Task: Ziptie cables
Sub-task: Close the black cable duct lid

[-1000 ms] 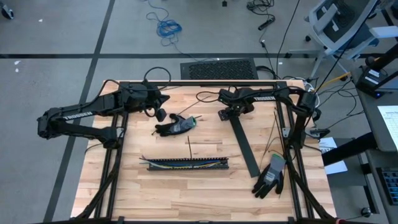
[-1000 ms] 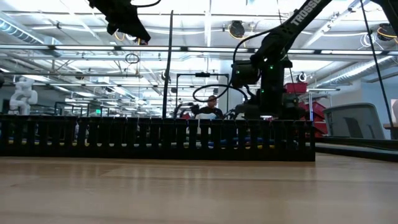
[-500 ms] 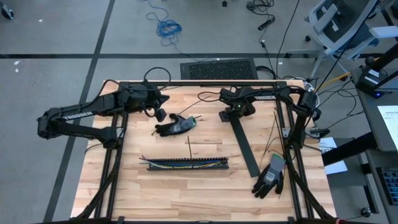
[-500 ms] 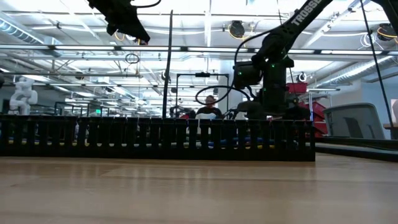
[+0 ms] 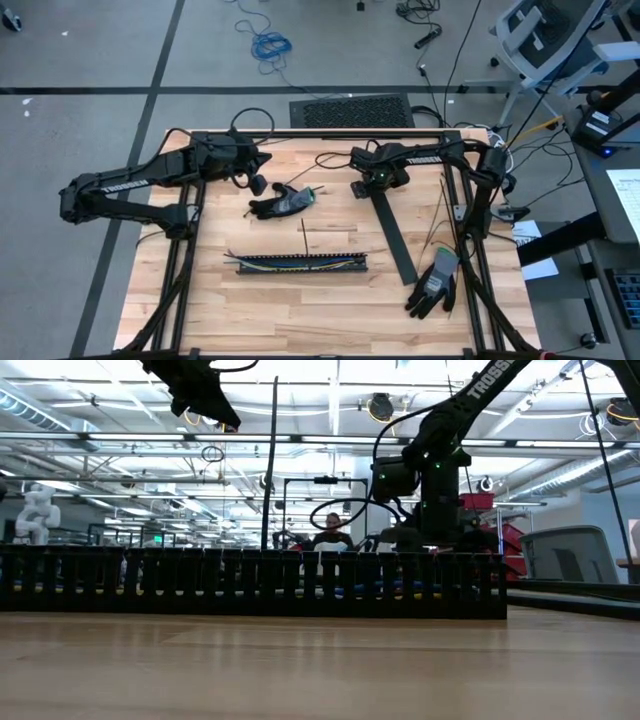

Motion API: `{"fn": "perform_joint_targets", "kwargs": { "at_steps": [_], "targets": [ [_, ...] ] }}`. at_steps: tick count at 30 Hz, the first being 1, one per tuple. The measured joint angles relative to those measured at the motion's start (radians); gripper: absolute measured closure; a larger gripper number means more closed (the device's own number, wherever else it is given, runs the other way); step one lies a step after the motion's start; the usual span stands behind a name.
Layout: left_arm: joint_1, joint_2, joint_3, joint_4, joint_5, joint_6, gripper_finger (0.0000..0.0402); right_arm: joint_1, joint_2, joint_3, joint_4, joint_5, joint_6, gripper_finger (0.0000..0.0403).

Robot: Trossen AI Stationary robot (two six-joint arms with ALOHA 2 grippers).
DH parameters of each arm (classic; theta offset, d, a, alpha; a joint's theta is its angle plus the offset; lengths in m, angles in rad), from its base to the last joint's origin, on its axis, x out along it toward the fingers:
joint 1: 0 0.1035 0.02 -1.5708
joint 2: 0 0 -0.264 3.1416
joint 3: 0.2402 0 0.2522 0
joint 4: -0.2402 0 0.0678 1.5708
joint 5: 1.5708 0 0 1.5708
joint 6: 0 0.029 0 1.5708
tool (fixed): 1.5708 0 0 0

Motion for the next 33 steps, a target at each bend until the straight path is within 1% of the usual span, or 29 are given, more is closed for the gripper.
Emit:
{"fn": "perform_joint_targets", "kwargs": {
  "at_steps": [2, 4, 6, 10, 11, 25, 33],
  "targets": [
    [0.000, 0.000, 0.000, 0.000, 0.000, -0.002, 0.0401, 0.000, 0.001, 0.000, 0.000, 0.007, 0.000, 0.0066],
    [0.000, 0.000, 0.000, 0.000, -0.001, -0.005, 0.0401, 0.000, 0.001, 0.000, -0.004, 0.016, 0.002, 0.0083],
    [0.000, 0.000, 0.000, 0.000, -0.001, -0.005, 0.0401, 0.000, 0.001, 0.000, -0.010, 0.022, 0.011, 0.0114],
    [0.000, 0.000, 0.000, 0.000, -0.001, -0.005, 0.0401, 0.004, 0.001, 0.000, -0.015, 0.034, 0.019, 0.0198],
    [0.000, 0.000, 0.000, 0.000, -0.001, -0.005, 0.0401, 0.006, 0.001, 0.000, -0.014, 0.037, 0.018, 0.0212],
    [0.000, 0.000, 0.000, 0.000, -0.003, -0.005, 0.0401, 0.012, 0.000, 0.000, -0.016, 0.034, 0.011, 0.0214],
    [0.000, 0.000, 0.000, -0.012, -0.002, 0.001, 0.0401, 0.016, -0.040, 0.003, -0.041, 0.015, -0.012, 0.0214]
  ]
}}
